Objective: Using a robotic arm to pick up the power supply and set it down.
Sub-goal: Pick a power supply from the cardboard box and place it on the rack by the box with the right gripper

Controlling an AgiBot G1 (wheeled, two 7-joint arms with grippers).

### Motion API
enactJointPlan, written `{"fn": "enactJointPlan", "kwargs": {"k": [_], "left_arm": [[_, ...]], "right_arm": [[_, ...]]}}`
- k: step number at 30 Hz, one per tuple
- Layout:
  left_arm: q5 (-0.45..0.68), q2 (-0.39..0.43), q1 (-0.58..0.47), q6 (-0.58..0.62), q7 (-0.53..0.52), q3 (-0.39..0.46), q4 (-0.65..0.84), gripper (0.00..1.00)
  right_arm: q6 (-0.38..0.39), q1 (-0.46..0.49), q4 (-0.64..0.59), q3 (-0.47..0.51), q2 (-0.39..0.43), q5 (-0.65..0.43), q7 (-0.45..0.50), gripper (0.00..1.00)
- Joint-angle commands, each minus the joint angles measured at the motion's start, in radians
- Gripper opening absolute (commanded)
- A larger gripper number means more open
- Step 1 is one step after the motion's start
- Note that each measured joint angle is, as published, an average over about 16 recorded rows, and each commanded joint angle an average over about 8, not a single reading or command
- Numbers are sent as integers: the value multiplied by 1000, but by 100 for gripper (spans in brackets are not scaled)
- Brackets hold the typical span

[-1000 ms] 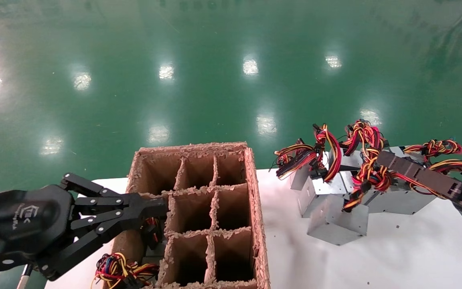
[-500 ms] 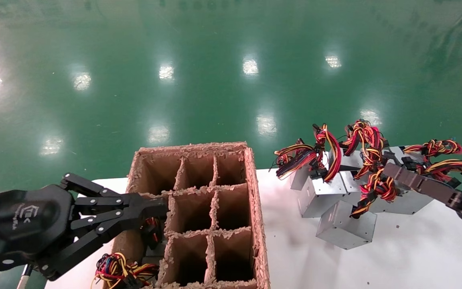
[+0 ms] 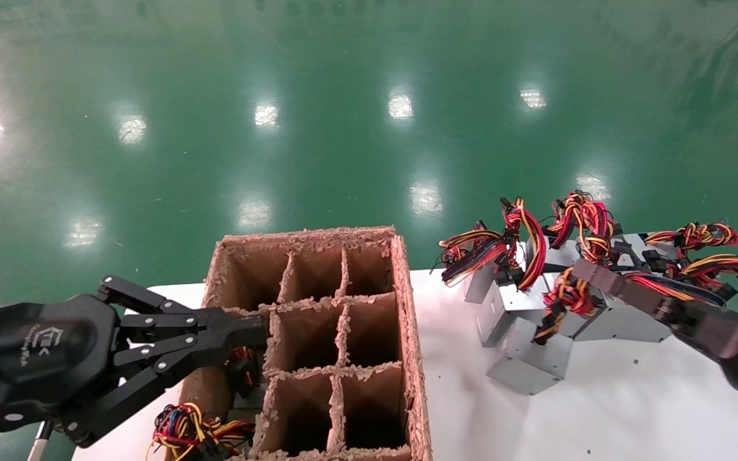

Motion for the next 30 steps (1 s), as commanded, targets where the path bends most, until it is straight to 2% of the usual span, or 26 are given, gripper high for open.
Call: {"fn": "enactJointPlan", "kwargs": {"k": [1, 8, 14, 30], "left_arm": [[0, 0, 0, 0, 0, 0, 0, 0], [0, 0, 0, 0, 0, 0, 0, 0], [0, 0, 0, 0, 0, 0, 0, 0], [0, 0, 0, 0, 0, 0, 0, 0]], "right_arm": [[-1, 52, -17, -37, -20, -36, 18, 0], [-52, 223, -137, -127, -91, -145, 60, 0], [-102, 328, -225, -167, -130, -201, 71, 0], [-198, 473, -361, -203, -178, -266, 47, 0]]}}
